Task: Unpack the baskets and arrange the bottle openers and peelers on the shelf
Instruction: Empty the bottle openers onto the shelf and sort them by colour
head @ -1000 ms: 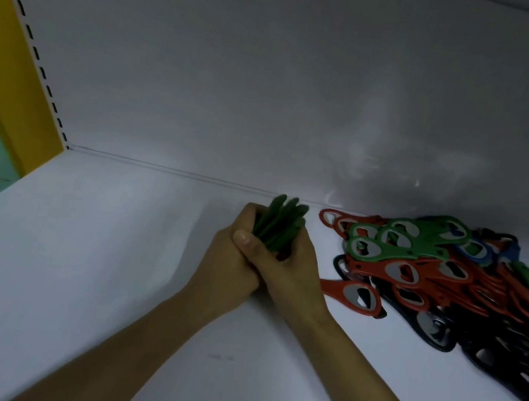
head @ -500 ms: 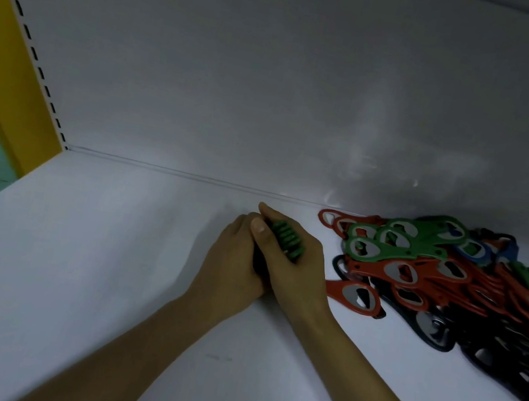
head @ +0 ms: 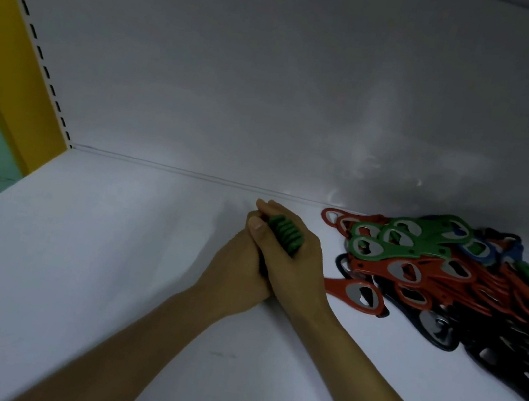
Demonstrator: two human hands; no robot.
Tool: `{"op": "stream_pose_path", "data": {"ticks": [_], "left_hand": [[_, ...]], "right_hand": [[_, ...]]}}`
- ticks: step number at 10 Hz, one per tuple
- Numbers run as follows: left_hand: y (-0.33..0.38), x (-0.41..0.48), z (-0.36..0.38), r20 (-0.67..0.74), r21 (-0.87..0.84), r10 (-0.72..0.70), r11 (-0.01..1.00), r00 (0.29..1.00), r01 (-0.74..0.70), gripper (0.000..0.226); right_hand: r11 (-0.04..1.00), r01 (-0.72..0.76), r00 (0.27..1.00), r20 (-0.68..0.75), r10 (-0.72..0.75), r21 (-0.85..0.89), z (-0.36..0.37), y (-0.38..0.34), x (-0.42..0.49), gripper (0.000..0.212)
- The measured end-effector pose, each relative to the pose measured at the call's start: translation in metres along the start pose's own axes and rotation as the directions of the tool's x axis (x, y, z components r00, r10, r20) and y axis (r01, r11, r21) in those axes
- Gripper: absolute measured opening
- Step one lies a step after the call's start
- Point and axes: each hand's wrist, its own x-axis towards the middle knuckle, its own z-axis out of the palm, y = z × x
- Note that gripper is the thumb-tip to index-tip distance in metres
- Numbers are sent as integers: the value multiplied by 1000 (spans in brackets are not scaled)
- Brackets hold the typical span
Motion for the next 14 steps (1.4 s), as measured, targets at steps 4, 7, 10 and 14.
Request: {"op": "stream_pose_path", "data": {"ticks": [4, 7, 10, 14], "left_hand": [[15, -14, -16, -39, 90, 45, 995, 998, -42, 63], [-22, -39, -98, -235, 163, 192, 974, 953, -156, 44], [-59, -26, -127, -153, -50, -246, 969, 957, 241, 32], [-88, 20, -129, -326, 229, -184, 936, 927, 267, 33]], "right_hand": [[562, -417, 849, 84, 522, 714, 3, -20, 18, 9], [557, -543, 819, 251, 515, 628, 77, -52, 18, 19], [756, -612, 788, 265, 556, 232, 110, -38, 37, 28], [769, -593, 805, 138, 577, 239, 156, -36, 104, 35]]}}
